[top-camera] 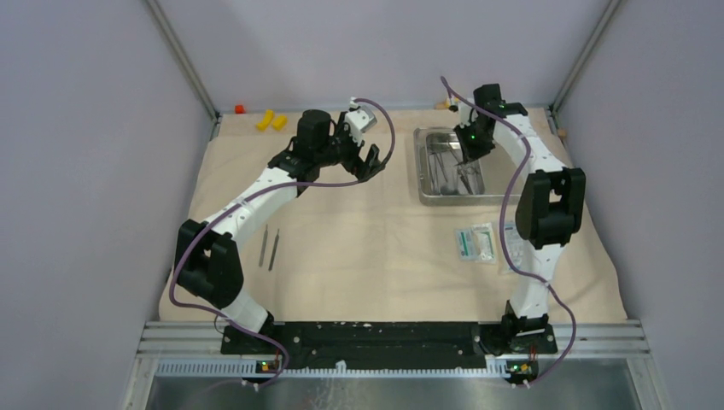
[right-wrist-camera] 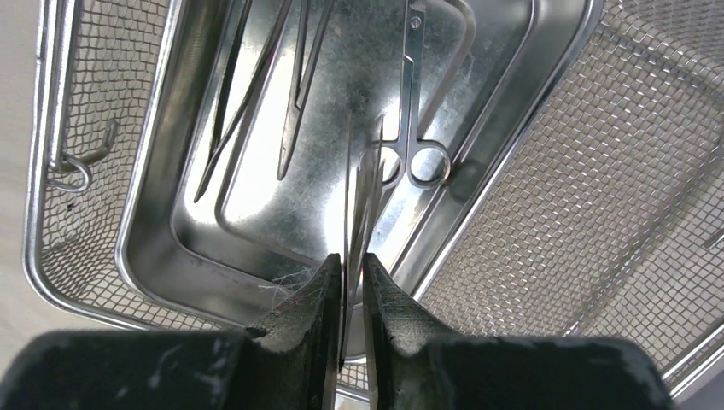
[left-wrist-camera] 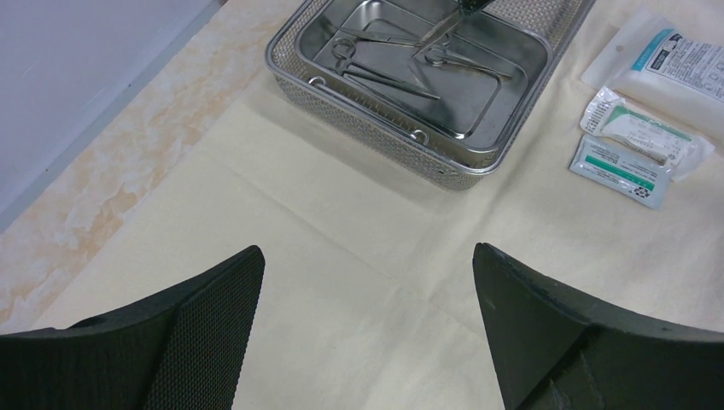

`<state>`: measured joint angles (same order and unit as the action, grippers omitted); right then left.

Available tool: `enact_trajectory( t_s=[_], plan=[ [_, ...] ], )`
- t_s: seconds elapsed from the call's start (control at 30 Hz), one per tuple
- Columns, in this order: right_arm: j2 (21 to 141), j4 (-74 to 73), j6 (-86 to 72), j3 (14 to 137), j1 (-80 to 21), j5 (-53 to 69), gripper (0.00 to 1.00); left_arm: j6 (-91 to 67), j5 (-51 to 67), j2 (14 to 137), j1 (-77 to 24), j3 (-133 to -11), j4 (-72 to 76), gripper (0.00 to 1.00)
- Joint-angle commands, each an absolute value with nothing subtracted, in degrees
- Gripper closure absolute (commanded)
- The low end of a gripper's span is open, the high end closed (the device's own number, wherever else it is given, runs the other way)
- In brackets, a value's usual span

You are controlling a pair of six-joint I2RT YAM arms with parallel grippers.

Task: Open and lay out the surgical kit
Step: Pick up the medical item from the container.

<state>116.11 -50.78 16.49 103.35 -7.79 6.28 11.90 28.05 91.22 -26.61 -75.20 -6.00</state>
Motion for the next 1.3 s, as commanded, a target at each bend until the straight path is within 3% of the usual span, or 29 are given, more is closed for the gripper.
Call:
enact_trajectory(
  t_s=[0.0,0.3,0.67,0.93,1.27],
  plan=[
    [113.8,-51.5,16.3,107.9,-7.4,8.3,0.85,12.8,28.5,90.3,-26.5,-76.0,-3.4,0.03],
    [112.7,-51.9,16.3,107.8,-7.4,9.4,0.92,12.3,28.8,91.0,-26.5,-76.7,-3.5,0.04],
    [115.7,-46.7,15.5,100.6,-8.1,9.8,0.69,12.2,29.0,91.3,-26.5,-76.5,-3.7,0.03],
    [120.8,-44.1,13.3,101.3,-8.3,10.7,0.61,12.2,29.0,91.5,-26.5,-76.2,-3.7,0.03],
    [125.1,-42.3,8.9,104.1,-8.2,11.0,0.58,12.2,29.1,91.9,-26.5,-76.4,-3.6,0.03]
  ],
)
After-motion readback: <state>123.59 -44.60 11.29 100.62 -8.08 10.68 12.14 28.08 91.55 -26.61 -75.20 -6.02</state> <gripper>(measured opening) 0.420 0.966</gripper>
